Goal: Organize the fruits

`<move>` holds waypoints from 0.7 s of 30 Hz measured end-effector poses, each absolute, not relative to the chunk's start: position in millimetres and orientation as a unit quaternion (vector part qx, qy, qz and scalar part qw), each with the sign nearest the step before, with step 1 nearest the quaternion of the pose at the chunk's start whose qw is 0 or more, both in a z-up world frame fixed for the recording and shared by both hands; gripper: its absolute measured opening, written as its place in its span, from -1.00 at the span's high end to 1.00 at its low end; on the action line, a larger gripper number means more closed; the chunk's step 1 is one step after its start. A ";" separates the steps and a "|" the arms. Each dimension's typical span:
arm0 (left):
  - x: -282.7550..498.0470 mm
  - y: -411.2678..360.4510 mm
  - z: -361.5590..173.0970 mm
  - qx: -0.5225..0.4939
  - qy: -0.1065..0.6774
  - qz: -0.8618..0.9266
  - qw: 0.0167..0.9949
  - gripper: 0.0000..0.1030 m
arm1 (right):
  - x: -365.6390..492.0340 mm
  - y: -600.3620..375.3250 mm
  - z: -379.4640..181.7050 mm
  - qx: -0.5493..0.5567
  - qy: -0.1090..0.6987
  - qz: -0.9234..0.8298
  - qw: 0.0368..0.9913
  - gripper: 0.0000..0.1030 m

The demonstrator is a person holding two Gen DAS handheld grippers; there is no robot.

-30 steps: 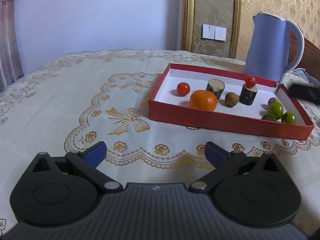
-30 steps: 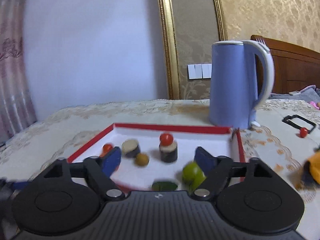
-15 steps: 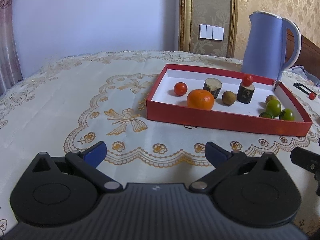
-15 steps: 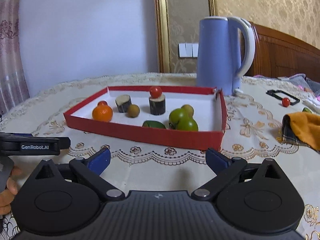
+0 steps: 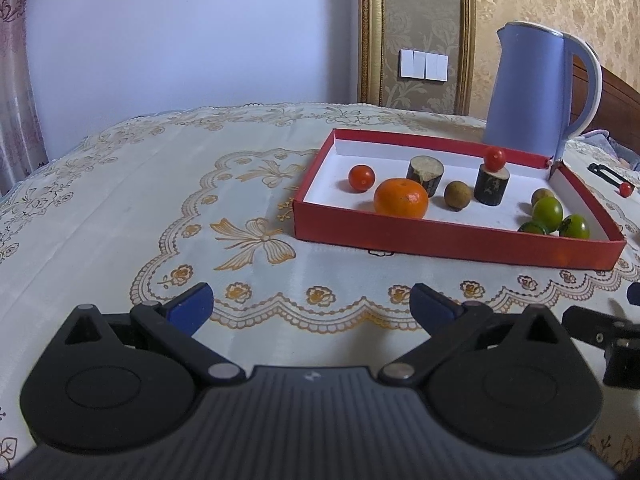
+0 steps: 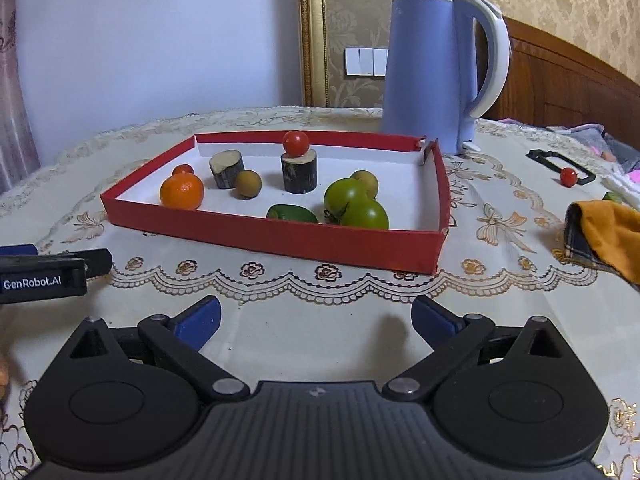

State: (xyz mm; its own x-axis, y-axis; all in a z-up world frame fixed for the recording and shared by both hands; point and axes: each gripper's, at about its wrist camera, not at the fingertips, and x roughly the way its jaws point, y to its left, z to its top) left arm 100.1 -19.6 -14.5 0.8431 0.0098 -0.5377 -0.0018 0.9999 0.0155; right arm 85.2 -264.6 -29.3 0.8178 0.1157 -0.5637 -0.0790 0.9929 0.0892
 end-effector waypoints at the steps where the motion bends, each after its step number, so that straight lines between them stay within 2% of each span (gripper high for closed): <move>1: 100.1 -19.5 -14.5 0.007 0.280 0.003 0.960 -1.00 | 86.7 -265.0 -29.3 0.032 0.298 0.050 0.953 -0.98; 7: 99.5 -19.3 -14.4 0.007 0.279 0.002 0.960 -1.00 | 97.2 -256.0 -34.6 0.007 0.329 0.050 0.943 -1.00; 21: 99.2 -19.9 -14.7 0.006 0.279 0.000 0.960 -1.00 | 96.9 -256.3 -35.5 0.007 0.330 0.049 0.943 -1.00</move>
State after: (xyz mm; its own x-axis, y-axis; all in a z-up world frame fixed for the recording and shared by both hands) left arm 99.2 -19.9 -14.7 0.8445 0.0036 -0.5356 0.0029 0.9999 0.0112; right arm 96.9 -256.3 -35.5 0.7772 0.0974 -0.6216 -0.0887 0.9950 0.0451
